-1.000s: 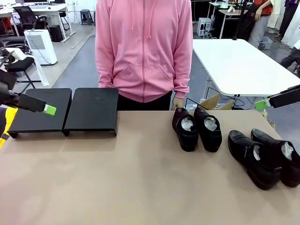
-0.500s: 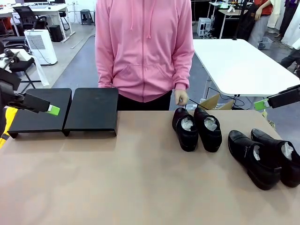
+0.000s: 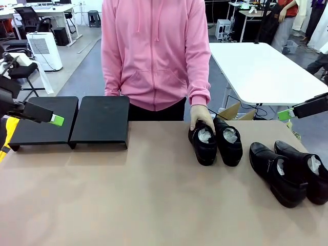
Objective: Organize the shoes by placing them on the stand.
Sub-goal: Pick up one Shoe and place it in the middle of the table.
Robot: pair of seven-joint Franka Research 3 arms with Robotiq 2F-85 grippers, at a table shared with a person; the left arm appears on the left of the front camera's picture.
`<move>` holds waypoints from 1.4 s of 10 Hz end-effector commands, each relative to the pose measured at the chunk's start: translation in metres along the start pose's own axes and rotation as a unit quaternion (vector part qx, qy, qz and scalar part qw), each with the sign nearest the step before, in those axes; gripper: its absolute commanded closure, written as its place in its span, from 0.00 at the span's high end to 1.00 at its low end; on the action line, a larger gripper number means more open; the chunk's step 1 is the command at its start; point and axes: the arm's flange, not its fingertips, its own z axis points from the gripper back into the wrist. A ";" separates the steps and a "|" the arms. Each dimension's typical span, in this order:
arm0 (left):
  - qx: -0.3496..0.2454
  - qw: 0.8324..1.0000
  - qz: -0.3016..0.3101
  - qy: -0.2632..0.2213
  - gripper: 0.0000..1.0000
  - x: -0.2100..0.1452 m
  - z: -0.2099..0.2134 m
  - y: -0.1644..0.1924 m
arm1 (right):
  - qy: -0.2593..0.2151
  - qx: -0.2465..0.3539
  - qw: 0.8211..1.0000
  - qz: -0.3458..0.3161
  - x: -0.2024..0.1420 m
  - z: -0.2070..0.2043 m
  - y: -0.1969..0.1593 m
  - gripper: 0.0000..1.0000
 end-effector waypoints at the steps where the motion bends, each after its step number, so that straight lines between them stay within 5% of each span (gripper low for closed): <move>1: -0.004 1.000 -0.006 0.001 1.00 -0.001 0.002 0.002 | -0.004 0.008 1.000 0.006 0.000 0.000 -0.002 1.00; 3: -0.004 1.000 -0.006 0.001 1.00 -0.001 0.002 0.002 | 0.000 0.000 1.000 0.000 0.000 0.000 0.000 1.00; 6: -0.004 1.000 -0.006 0.001 1.00 -0.001 0.002 0.002 | 0.079 -0.013 0.997 -0.022 0.001 0.004 0.013 1.00; 7: -0.004 1.000 -0.006 0.001 1.00 -0.001 0.002 0.002 | 0.082 -0.024 0.996 -0.019 0.001 0.004 0.015 0.93; 9: -0.004 1.000 -0.006 0.001 1.00 -0.001 0.002 0.002 | 0.076 -0.053 0.996 -0.018 0.001 0.005 0.014 0.55; 14: -0.004 1.000 -0.006 0.001 1.00 -0.001 0.002 0.002 | 0.171 -0.198 0.965 -0.036 -0.025 -0.019 0.006 0.55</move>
